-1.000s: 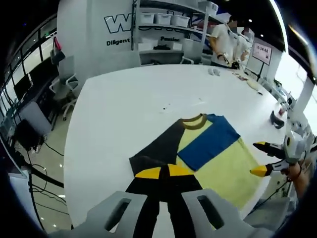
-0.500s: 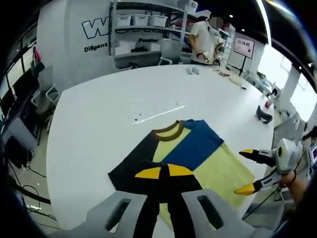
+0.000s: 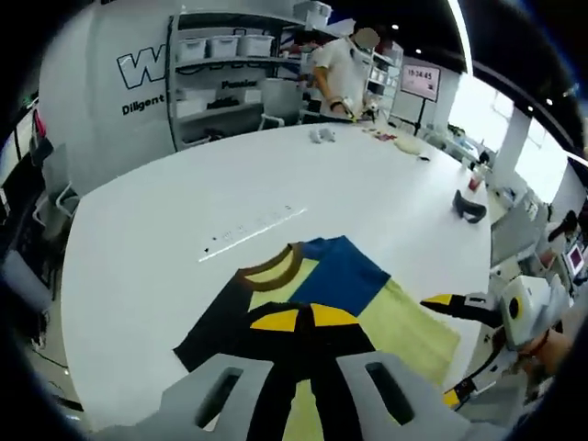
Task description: Fold the garment on the visible template until the final outline fits inside the template.
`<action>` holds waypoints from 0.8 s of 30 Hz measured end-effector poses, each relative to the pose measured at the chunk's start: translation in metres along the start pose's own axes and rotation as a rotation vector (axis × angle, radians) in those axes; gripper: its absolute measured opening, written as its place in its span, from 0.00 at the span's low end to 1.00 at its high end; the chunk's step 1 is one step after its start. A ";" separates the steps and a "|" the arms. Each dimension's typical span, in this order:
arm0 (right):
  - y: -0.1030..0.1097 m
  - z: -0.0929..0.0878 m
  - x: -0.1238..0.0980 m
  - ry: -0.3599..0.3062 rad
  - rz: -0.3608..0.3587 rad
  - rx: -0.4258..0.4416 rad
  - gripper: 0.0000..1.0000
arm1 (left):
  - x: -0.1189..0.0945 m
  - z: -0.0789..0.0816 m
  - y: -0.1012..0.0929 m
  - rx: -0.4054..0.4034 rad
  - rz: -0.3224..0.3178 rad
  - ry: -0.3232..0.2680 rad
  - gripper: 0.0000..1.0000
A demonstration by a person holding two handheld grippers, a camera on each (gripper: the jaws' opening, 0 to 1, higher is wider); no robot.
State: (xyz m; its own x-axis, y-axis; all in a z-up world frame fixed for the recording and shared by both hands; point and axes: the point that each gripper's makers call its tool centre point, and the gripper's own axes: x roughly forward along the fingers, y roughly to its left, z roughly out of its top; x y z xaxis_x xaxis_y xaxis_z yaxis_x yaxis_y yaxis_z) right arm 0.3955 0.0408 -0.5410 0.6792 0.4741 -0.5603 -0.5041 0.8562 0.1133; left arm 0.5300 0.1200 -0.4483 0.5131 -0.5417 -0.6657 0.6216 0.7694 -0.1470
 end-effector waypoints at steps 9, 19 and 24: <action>-0.005 -0.012 -0.003 0.023 -0.010 -0.007 0.99 | 0.020 0.033 -0.037 0.042 -0.077 -0.037 0.02; -0.016 -0.022 -0.004 0.048 -0.031 0.003 0.99 | 0.057 0.019 -0.055 0.033 -0.103 0.027 0.02; -0.021 -0.026 -0.003 0.058 -0.038 0.010 0.99 | 0.081 0.013 -0.065 0.019 -0.124 0.040 0.02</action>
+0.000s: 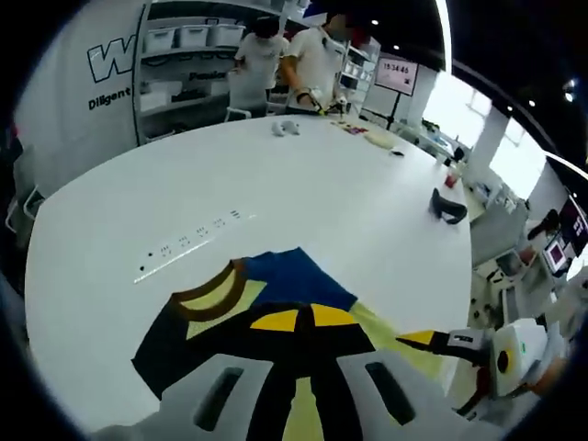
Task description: Fold the garment on the visible template until the final outline fits inside the template.
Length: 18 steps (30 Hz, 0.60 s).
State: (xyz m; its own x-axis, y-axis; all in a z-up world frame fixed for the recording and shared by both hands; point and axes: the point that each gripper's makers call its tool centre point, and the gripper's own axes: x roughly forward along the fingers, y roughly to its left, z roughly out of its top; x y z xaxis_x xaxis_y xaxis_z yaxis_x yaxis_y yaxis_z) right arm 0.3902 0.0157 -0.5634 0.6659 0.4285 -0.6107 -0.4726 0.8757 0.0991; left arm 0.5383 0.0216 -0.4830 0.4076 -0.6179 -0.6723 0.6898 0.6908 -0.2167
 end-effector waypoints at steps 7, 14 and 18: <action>-0.014 -0.005 0.002 0.003 -0.017 0.024 0.99 | 0.037 -0.011 -0.015 -0.052 -0.063 0.028 0.02; -0.031 -0.011 0.008 0.007 -0.043 0.046 0.99 | 0.072 -0.025 -0.013 -0.025 -0.062 0.059 0.02; -0.042 -0.015 0.013 0.011 -0.070 0.052 0.99 | 0.082 -0.025 -0.013 -0.029 -0.068 0.046 0.02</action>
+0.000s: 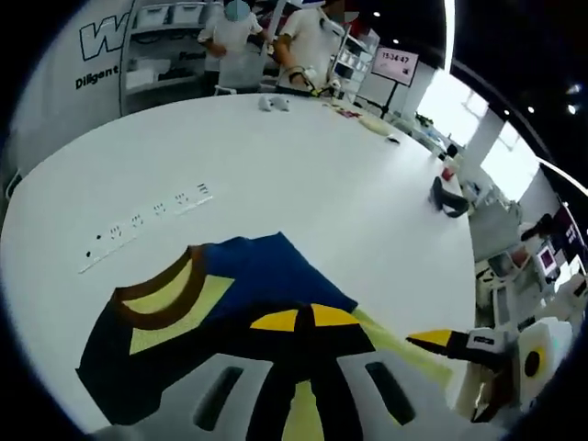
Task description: Fold the garment on the visible template until the final outline fits inside the template.
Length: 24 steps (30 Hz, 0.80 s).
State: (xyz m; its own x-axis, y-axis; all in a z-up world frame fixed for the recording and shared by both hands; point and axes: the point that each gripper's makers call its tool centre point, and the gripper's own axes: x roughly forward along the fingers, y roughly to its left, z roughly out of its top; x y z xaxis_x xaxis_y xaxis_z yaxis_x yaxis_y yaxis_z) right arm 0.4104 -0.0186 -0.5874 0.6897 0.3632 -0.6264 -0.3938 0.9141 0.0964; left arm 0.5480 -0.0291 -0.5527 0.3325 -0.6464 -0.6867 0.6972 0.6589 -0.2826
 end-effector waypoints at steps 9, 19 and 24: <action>-0.007 0.008 0.006 -0.010 -0.011 0.016 0.99 | 0.009 0.009 -0.006 0.084 -0.001 -0.047 0.03; -0.014 0.008 0.004 -0.006 -0.028 0.032 0.99 | -0.021 0.012 0.012 0.156 0.075 -0.067 0.47; -0.018 0.012 0.004 -0.005 -0.035 0.047 0.99 | -0.033 0.009 0.017 0.152 0.102 -0.078 0.64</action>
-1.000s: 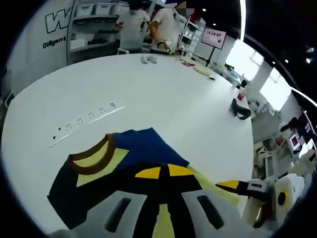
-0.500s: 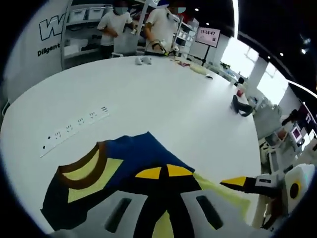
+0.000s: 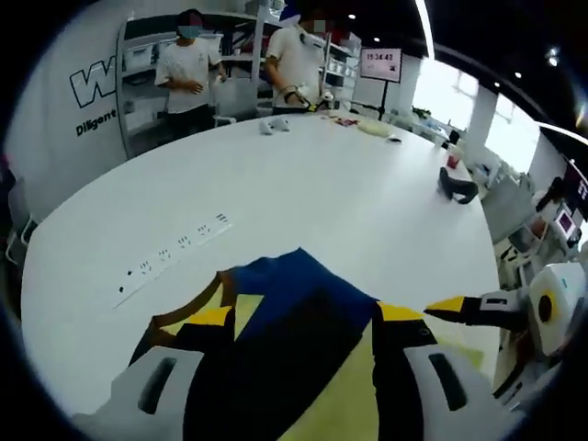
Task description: Fold the garment on the visible template until the final outline fits inside the template.
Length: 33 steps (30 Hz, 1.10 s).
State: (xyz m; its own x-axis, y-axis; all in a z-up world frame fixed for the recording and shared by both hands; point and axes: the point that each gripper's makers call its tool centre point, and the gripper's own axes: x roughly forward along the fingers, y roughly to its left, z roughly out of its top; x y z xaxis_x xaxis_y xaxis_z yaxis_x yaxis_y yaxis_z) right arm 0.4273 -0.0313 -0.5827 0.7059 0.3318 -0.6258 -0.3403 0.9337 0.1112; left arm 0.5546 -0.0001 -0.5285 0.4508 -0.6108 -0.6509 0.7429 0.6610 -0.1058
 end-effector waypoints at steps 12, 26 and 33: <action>-0.014 0.001 0.002 0.021 -0.007 0.053 0.98 | -0.025 -0.022 0.022 -0.043 0.057 -0.008 0.82; -0.036 -0.009 0.010 0.052 -0.047 0.142 0.96 | -0.052 -0.050 0.048 -0.030 0.115 -0.050 0.90; -0.042 -0.013 0.011 0.062 -0.058 0.141 0.94 | -0.066 -0.079 0.054 -0.045 0.166 -0.033 0.87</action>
State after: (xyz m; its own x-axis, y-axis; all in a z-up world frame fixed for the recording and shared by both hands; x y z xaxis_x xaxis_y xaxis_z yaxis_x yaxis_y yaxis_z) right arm 0.4412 -0.0687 -0.6037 0.6803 0.2724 -0.6804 -0.2068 0.9620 0.1783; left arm 0.5262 0.1107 -0.5505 0.5824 -0.5051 -0.6370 0.6343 0.7724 -0.0325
